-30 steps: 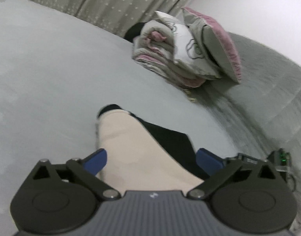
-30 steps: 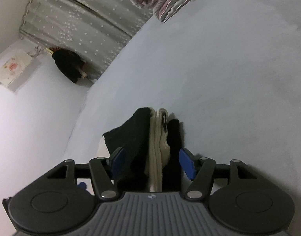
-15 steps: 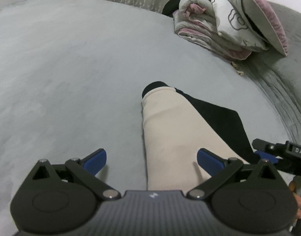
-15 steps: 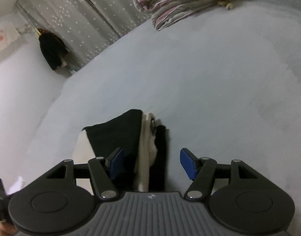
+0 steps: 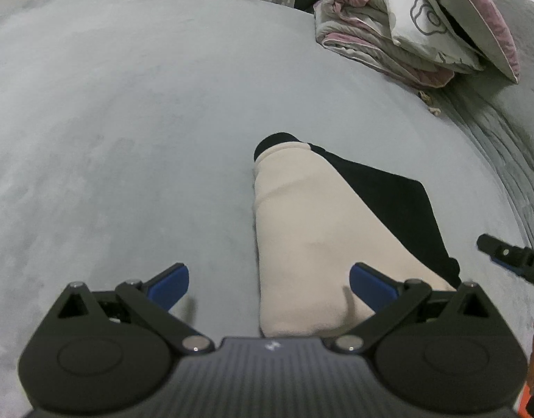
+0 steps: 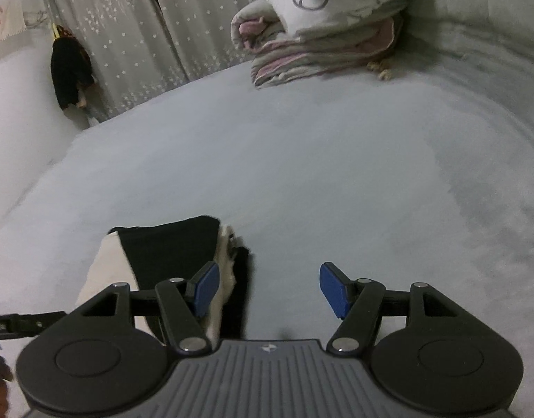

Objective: Fold clothes

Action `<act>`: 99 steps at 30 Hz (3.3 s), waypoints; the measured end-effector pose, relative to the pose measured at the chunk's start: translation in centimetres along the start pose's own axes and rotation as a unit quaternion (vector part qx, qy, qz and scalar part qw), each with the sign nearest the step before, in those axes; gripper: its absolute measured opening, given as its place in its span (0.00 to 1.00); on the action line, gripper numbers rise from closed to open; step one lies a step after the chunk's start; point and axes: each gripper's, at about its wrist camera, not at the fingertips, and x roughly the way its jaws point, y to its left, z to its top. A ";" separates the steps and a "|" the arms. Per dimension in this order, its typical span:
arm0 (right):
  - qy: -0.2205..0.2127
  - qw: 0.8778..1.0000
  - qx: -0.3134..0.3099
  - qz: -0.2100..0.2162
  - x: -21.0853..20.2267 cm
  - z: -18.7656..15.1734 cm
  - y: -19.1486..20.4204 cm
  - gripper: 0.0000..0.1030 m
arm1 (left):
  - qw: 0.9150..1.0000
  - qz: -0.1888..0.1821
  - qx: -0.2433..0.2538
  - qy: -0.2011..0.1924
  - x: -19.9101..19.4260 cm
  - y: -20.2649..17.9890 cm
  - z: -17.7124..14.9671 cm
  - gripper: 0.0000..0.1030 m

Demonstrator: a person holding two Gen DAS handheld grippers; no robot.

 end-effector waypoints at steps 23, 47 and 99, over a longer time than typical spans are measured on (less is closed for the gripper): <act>0.102 0.973 0.106 0.176 7.9 -1.3 -2.9 0.69 | 0.975 -0.176 -0.129 0.041 5.5 5.2 0.7 0.83; -0.032 0.971 0.185 0.150 6.6 0.5 -4.3 0.43 | 0.948 -0.280 -0.144 -0.050 9.4 -3.0 2.2 0.48; -0.152 0.980 0.097 -0.088 4.1 4.0 -16.8 0.13 | 0.932 -0.265 0.168 -0.182 19.1 -27.5 1.2 0.68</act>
